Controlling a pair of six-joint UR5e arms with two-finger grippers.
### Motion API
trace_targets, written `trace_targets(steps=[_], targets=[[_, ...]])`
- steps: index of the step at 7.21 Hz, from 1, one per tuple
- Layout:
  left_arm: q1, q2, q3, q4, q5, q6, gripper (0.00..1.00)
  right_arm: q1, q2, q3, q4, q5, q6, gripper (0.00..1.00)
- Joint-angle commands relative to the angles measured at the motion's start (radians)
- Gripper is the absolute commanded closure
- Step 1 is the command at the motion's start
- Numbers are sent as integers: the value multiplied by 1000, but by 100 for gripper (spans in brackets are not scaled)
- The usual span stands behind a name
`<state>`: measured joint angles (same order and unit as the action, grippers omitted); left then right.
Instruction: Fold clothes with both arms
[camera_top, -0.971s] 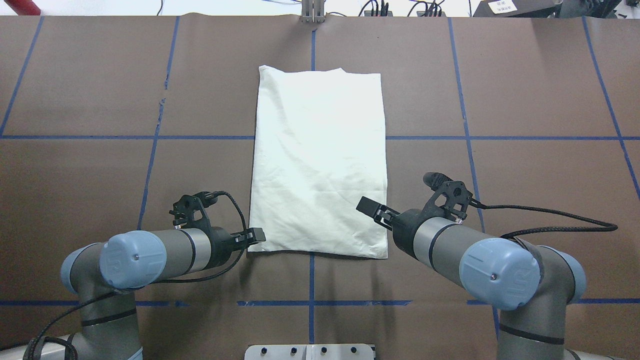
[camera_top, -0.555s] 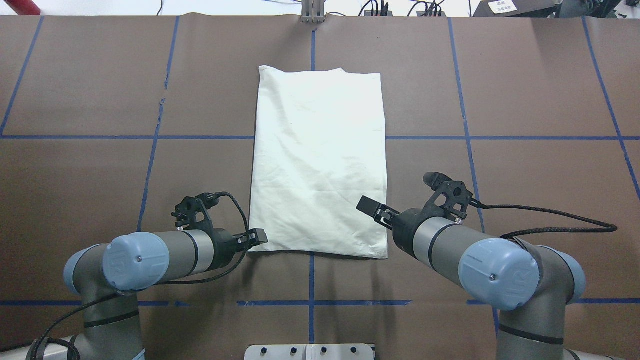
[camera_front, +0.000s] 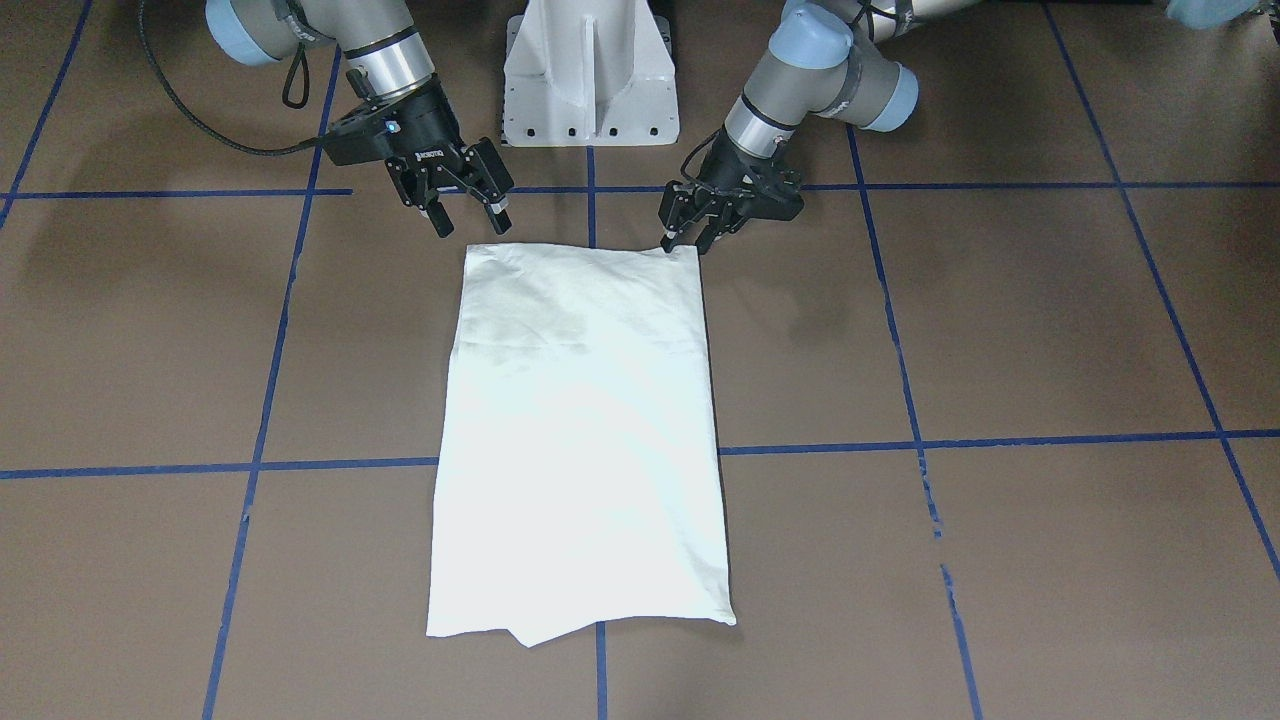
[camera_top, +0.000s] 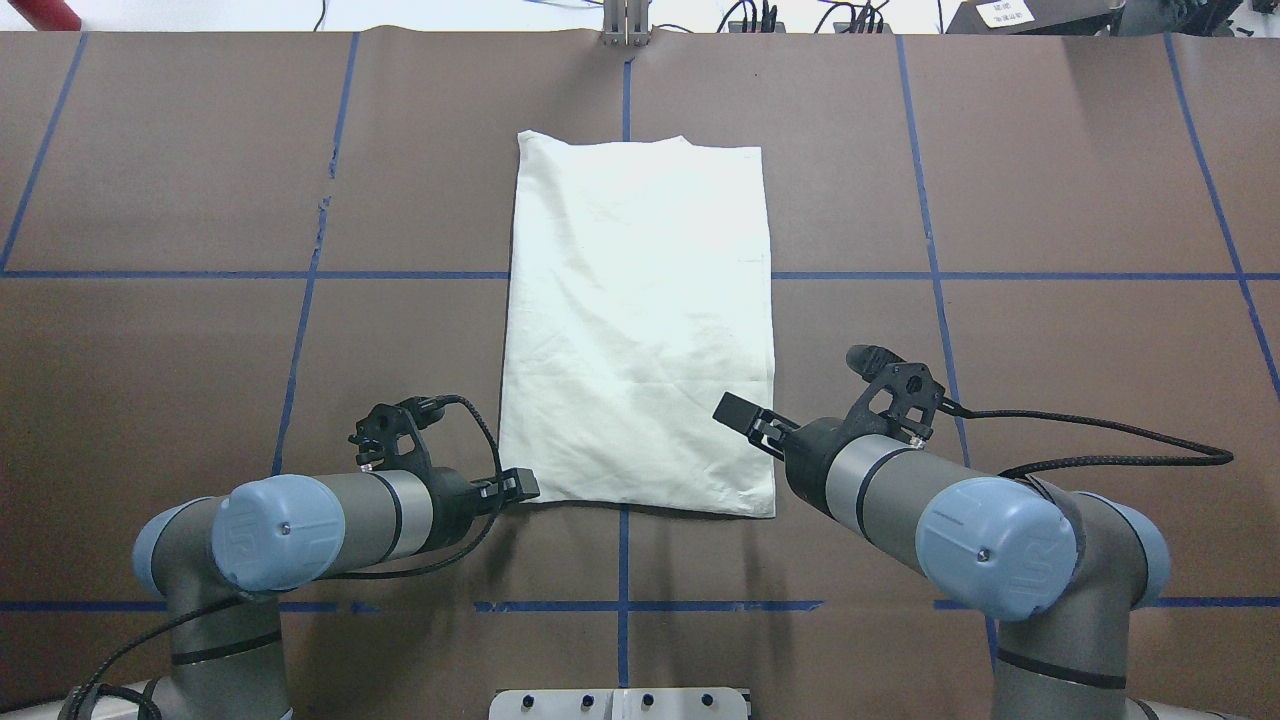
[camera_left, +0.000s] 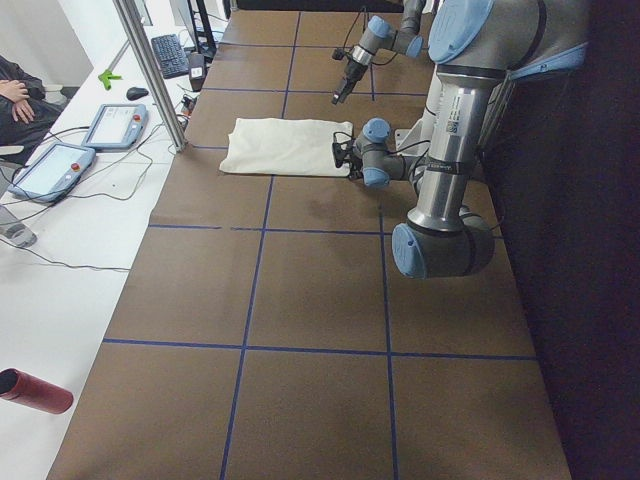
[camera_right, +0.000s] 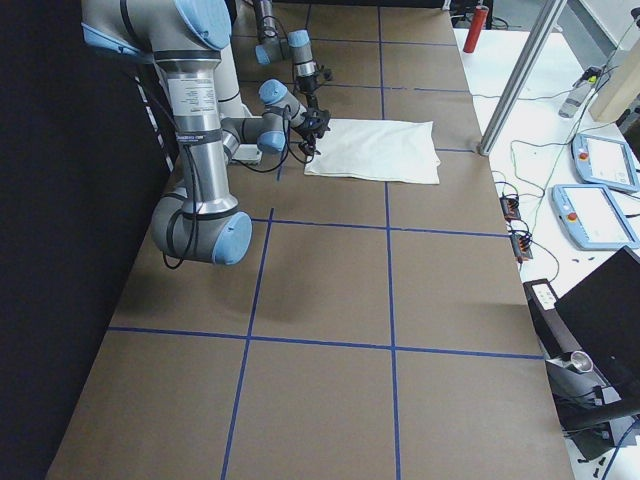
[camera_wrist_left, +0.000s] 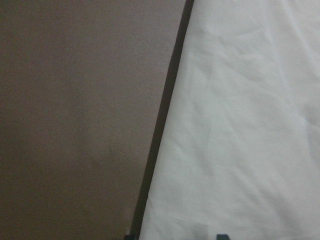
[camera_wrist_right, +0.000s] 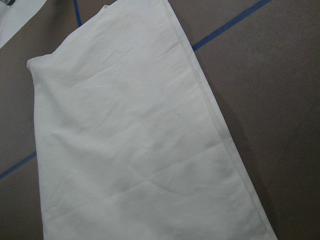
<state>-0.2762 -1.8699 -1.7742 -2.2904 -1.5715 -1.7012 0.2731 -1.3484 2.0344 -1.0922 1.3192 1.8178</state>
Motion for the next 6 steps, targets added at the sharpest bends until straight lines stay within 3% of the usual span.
trace_targets(steps=[1, 4, 6], targets=[[3, -3, 2, 0, 4, -2, 48, 0, 0, 0, 0, -2, 0, 0], [3, -3, 4, 0, 2, 0, 48, 0, 2, -2, 0, -2, 0, 0], [3, 0, 6, 0, 4, 0, 69, 0, 8, -9, 0, 0, 0, 0]])
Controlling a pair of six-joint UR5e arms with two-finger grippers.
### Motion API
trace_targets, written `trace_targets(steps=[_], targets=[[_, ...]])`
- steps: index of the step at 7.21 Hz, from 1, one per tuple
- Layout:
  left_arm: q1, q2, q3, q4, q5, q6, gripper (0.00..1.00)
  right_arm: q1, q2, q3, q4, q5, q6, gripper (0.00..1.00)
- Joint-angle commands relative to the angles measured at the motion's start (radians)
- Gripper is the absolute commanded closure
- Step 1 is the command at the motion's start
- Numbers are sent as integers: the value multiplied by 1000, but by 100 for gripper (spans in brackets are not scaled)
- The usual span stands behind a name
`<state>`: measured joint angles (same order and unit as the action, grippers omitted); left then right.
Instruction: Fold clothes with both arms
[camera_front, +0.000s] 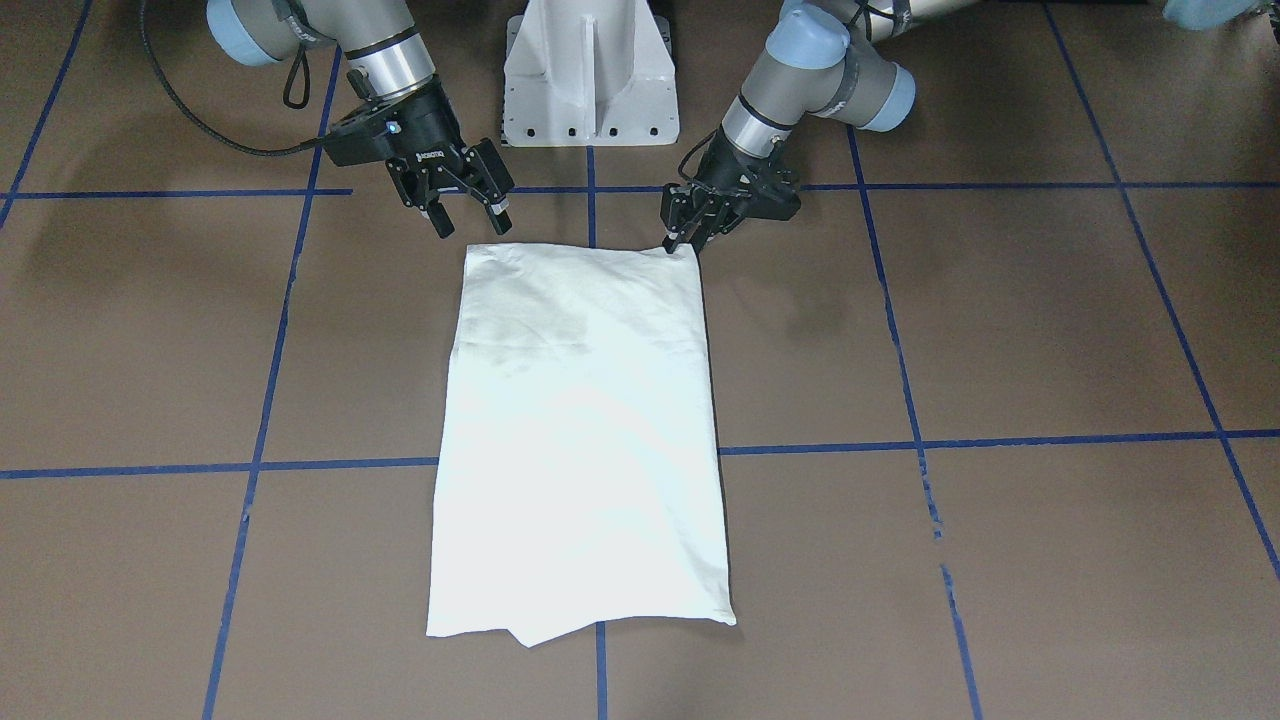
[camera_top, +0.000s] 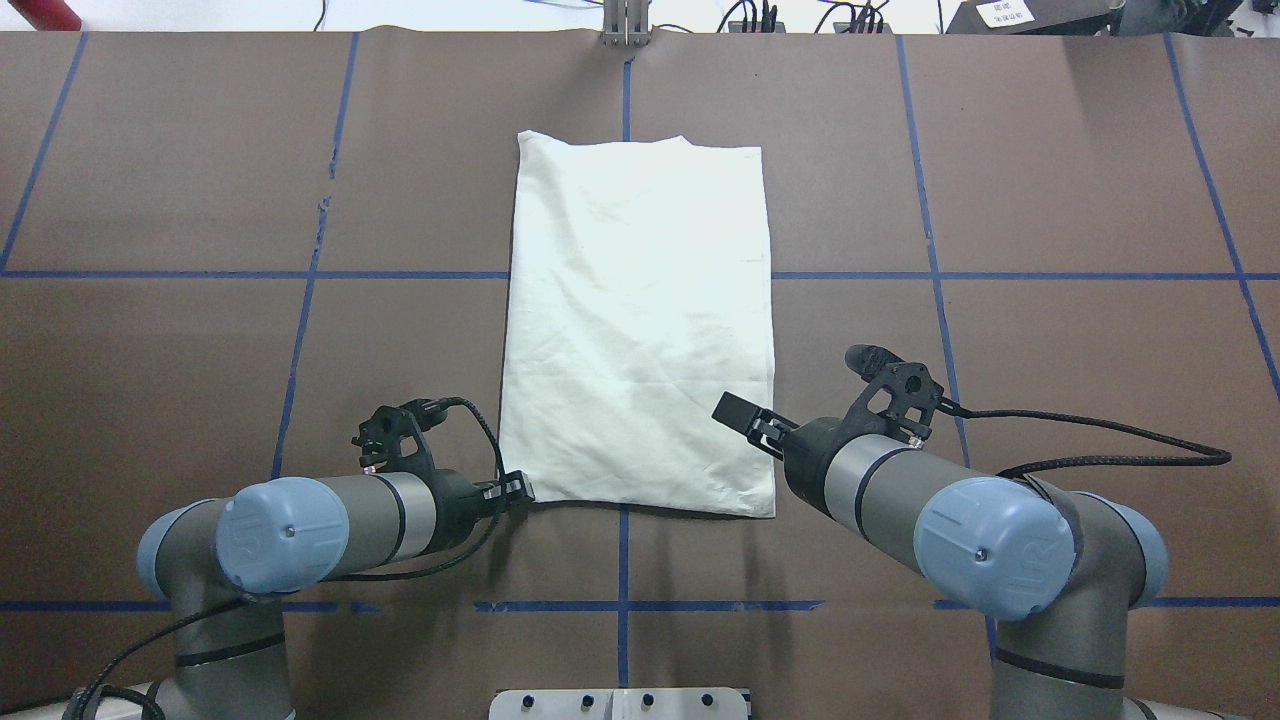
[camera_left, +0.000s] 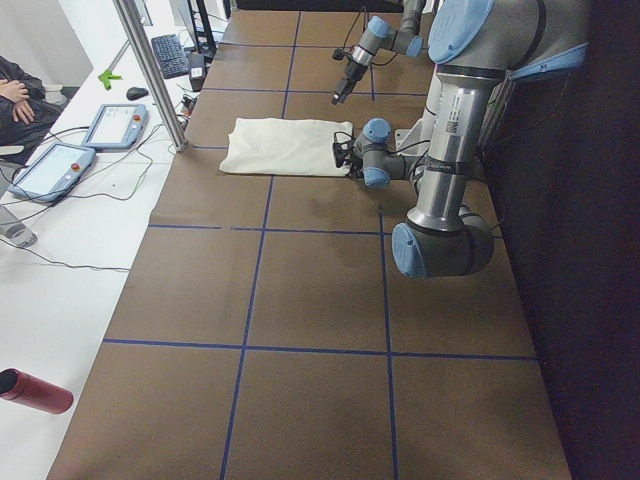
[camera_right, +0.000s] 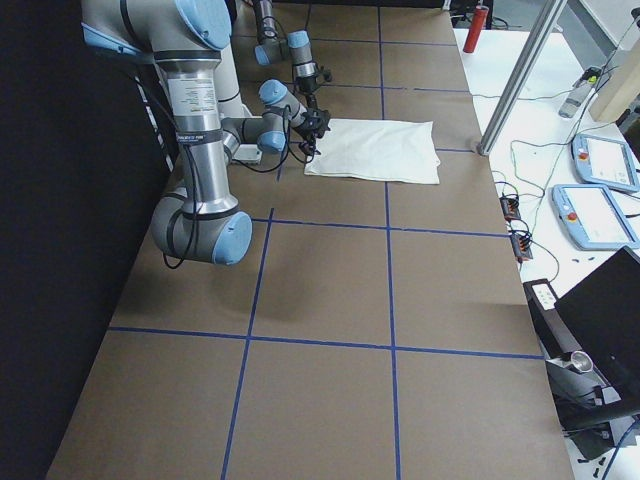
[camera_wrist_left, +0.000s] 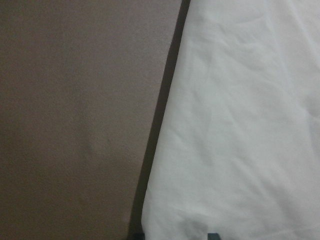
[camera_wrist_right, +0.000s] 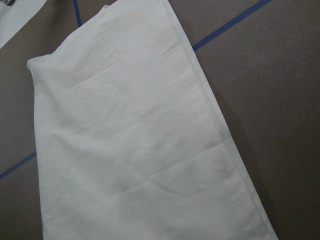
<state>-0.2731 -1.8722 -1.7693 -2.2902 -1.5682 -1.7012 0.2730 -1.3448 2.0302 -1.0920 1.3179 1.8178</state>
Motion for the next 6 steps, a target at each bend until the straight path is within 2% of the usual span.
trace_targets(steps=[1, 3, 5, 6], targets=[[0, 5, 4, 0, 1, 2, 100, 0, 4, -7, -2, 1, 0, 1], [-1, 8, -4, 1, 13, 6, 100, 0, 4, -16, -2, 1, 5, 2], [-2, 1, -9, 0, 16, 6, 100, -5, 10, -34, -29, 1, 189, 19], [-2, -1, -13, 0, 16, 6, 100, -6, 53, -36, -133, 3, 262, 19]])
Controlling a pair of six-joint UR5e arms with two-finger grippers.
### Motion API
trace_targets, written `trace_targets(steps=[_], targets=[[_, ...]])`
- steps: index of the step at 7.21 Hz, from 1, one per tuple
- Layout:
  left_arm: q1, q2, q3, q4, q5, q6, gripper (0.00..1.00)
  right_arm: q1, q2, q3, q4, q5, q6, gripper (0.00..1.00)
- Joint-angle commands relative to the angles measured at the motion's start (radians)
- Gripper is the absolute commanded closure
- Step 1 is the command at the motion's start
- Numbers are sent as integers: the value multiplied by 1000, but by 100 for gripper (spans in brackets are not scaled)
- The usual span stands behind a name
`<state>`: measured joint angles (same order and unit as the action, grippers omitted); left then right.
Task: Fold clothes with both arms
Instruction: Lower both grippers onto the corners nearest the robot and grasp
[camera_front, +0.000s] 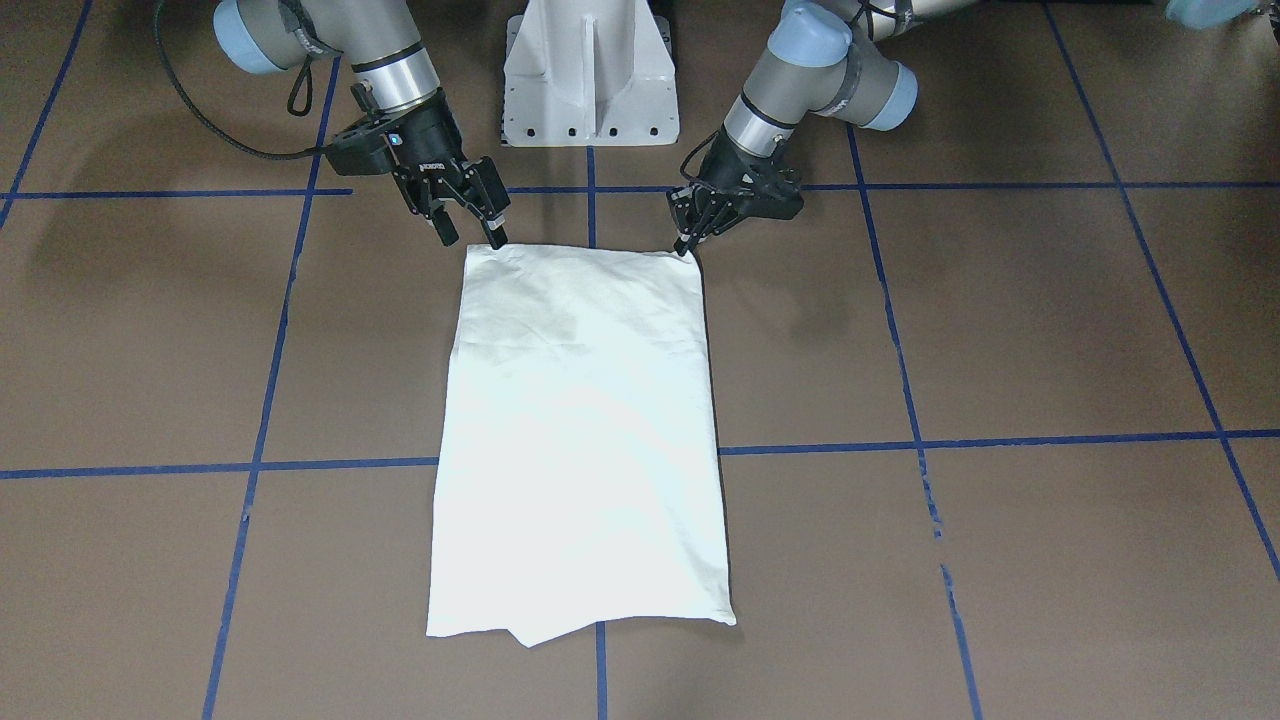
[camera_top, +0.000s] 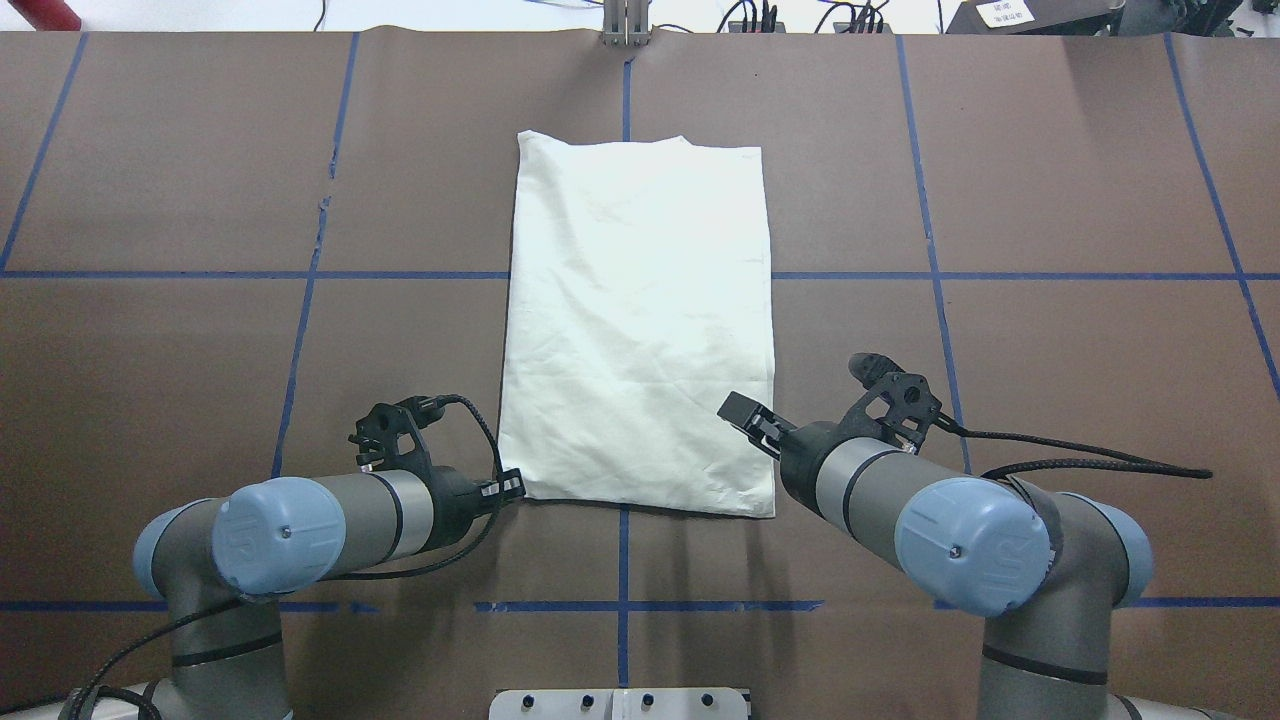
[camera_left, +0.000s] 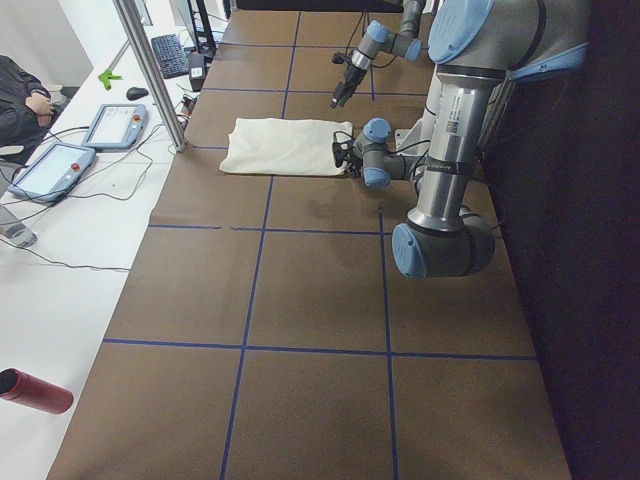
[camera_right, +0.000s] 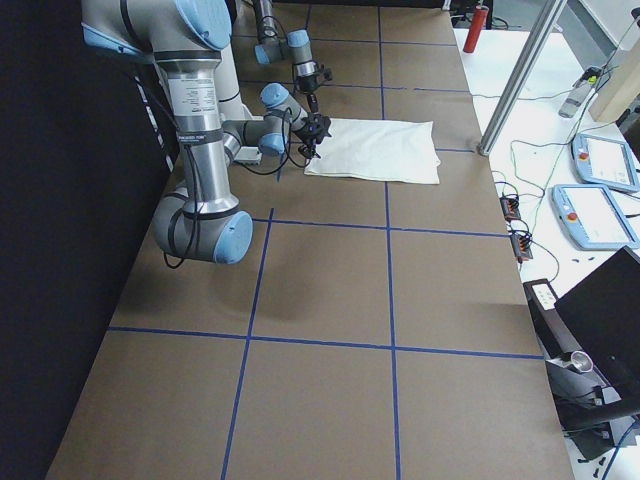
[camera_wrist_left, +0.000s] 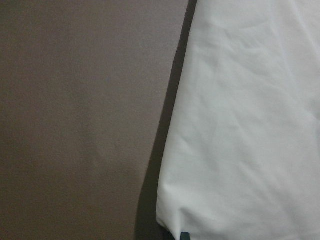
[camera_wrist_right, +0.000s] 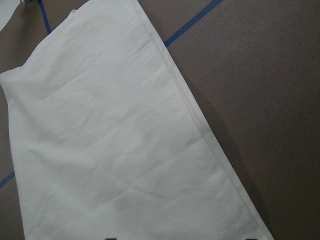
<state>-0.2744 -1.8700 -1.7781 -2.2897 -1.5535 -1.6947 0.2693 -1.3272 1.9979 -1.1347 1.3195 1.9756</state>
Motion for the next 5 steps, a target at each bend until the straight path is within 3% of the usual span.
trace_targets(steps=[1, 5], targets=[[-2, -2, -15, -1, 1, 0, 100, -2, 72, -4, -167, 1, 168, 18], [-2, -1, -20, -1, 3, 0, 100, -24, 138, -106, -214, 9, 262, 19]])
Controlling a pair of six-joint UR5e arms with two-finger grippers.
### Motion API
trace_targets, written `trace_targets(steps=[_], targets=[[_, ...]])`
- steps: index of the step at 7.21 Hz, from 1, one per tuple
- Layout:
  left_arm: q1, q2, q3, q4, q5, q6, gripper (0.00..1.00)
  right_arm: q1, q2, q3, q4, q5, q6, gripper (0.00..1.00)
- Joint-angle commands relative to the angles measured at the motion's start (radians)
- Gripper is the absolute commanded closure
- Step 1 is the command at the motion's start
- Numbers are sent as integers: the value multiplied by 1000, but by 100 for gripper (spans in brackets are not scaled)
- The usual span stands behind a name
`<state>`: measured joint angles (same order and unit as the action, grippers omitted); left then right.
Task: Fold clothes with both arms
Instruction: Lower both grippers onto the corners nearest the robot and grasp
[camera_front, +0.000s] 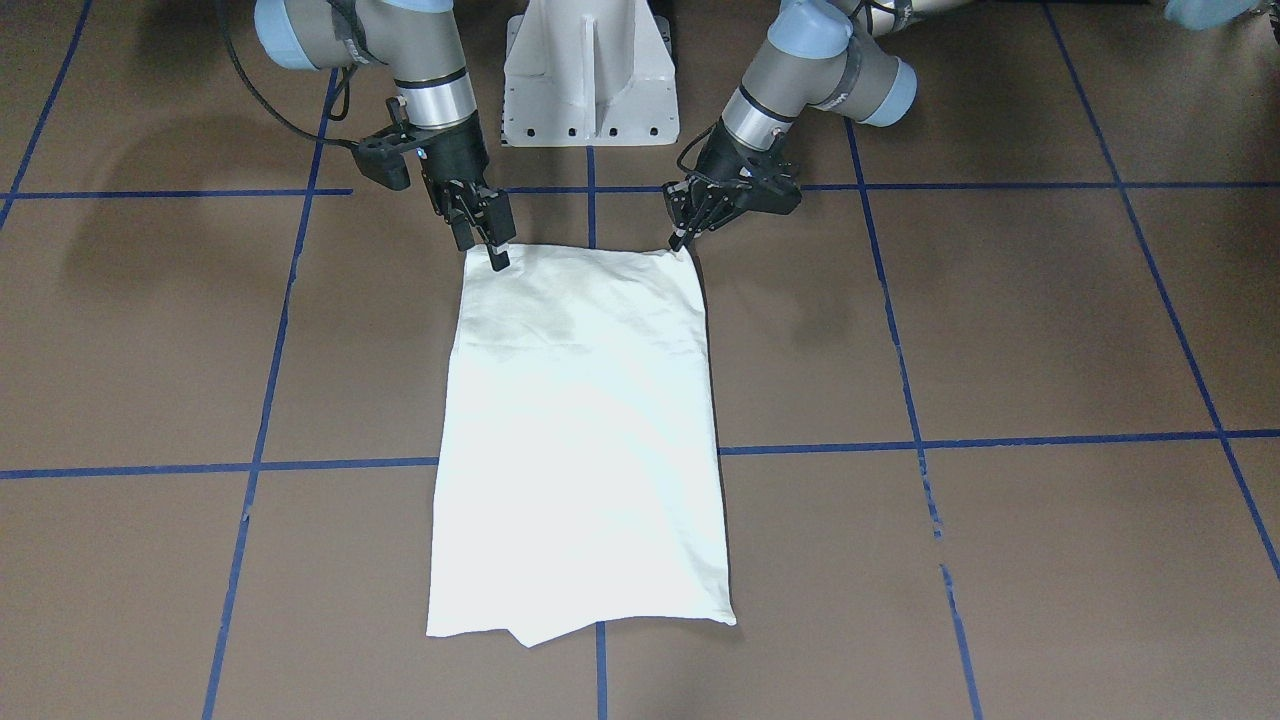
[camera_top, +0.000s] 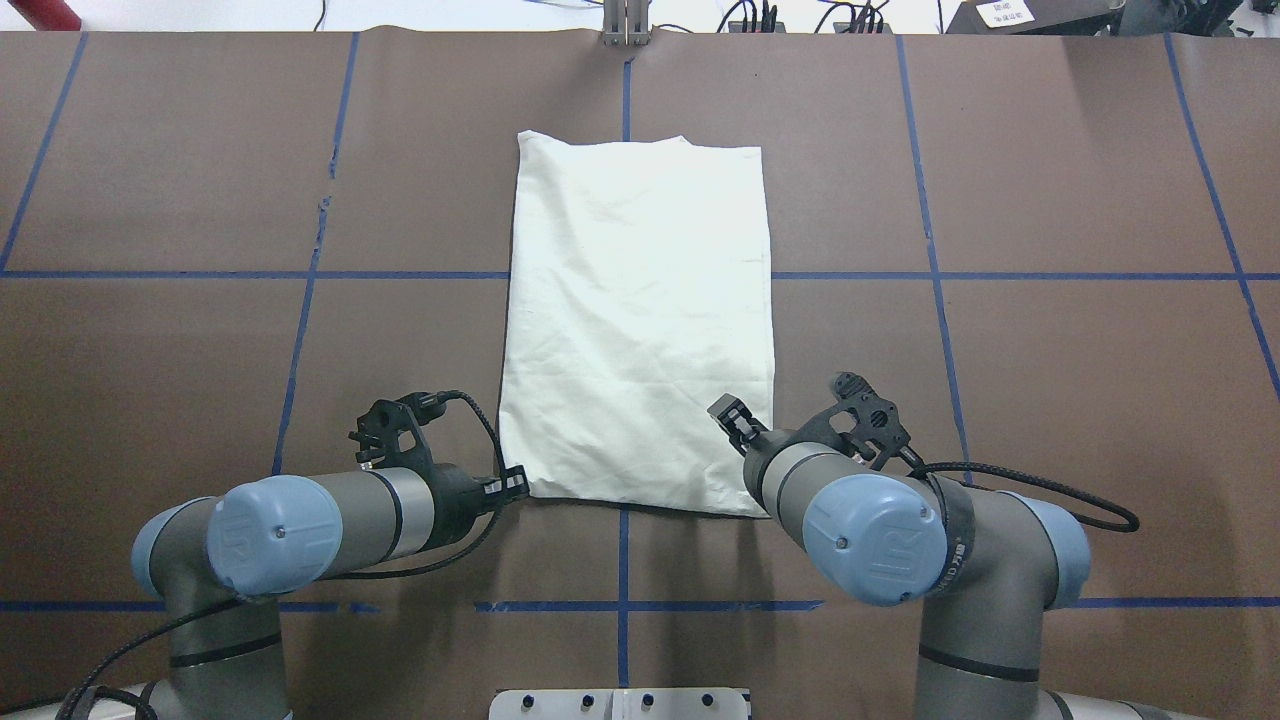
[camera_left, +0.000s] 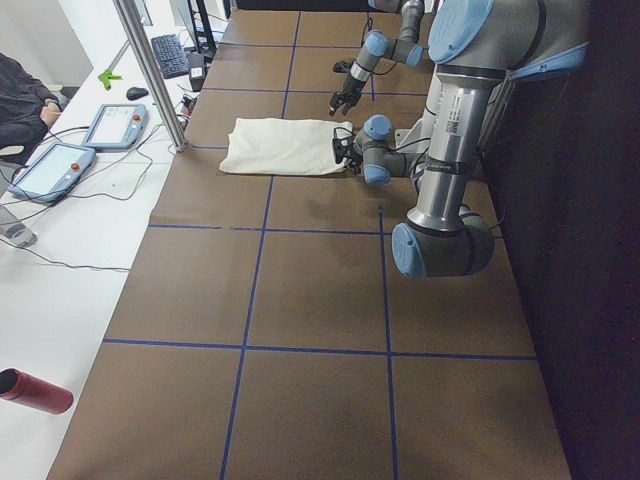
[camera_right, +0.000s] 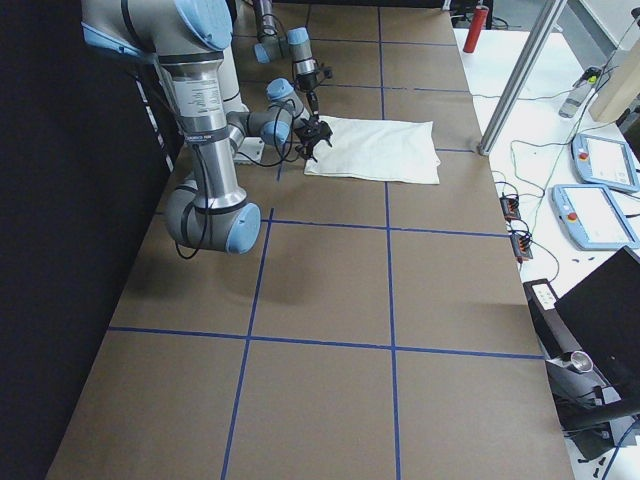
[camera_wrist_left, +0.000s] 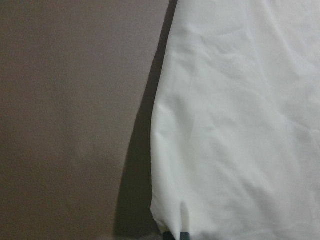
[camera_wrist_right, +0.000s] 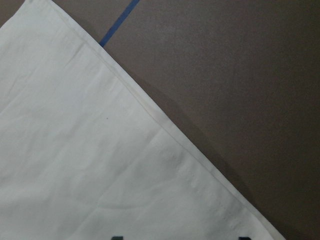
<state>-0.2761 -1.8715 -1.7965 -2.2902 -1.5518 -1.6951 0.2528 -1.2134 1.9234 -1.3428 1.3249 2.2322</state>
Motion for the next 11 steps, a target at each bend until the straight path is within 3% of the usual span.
trace_targets(steps=[1, 7, 9, 11], targets=[[0, 0, -1, 0, 1, 0, 100, -16, 26, -32, -57, 10, 6, 19], [0, -3, -4, -3, 1, 0, 100, -21, 43, -76, -68, 10, -5, 19], [0, -1, -11, -3, -1, 0, 100, -21, 78, -133, -62, 10, 4, 19], [0, 0, -11, -3, -1, 2, 100, -20, 98, -152, -58, 7, 10, 27]])
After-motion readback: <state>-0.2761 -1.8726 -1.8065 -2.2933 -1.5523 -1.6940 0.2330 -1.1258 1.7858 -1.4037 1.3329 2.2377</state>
